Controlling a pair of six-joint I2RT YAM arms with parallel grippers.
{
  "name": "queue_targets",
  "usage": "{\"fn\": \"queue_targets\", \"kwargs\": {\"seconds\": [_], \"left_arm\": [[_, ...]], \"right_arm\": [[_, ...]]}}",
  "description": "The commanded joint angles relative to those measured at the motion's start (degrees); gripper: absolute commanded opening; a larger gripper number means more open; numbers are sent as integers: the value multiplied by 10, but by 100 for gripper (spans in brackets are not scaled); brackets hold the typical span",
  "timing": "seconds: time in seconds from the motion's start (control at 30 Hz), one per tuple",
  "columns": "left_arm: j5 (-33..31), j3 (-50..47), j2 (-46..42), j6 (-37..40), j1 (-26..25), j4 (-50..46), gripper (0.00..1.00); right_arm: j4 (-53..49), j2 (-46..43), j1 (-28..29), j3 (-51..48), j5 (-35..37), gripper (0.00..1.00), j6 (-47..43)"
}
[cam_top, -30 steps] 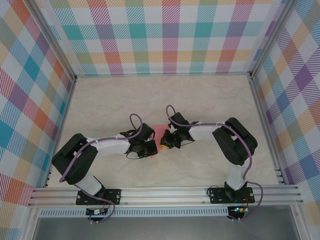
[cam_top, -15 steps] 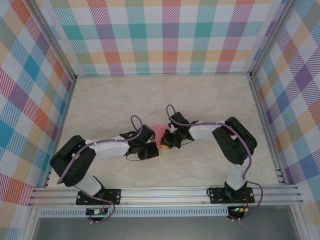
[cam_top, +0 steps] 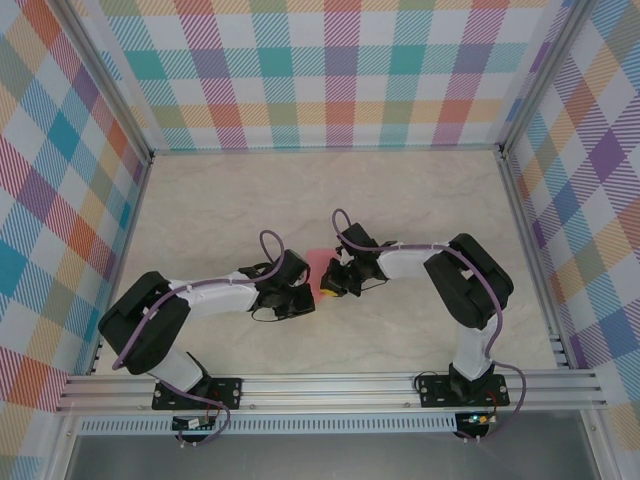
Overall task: Fold a paper plane with a square sheet of paper (pick it up from the middle)
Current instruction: Third fold the triangle at the center of the table.
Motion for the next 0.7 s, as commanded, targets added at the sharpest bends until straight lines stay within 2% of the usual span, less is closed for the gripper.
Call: {"fn": "queue_targets", "kwargs": {"seconds": [0.0, 0.2, 0.43, 0.67], "left_arm": [[-5, -5, -29, 5, -5, -14, 11], [-11, -5, -38, 6, -5, -14, 11], [-10, -9, -5, 3, -4, -17, 11], [-35, -8, 2, 3, -1, -32, 10]], "right_arm": [[-55, 48, -4, -13, 70, 4, -4], [-56, 51, -4, -13, 69, 4, -5], [-57, 52, -4, -13, 69, 4, -6], [-57, 55, -4, -14, 69, 4, -7]]}}
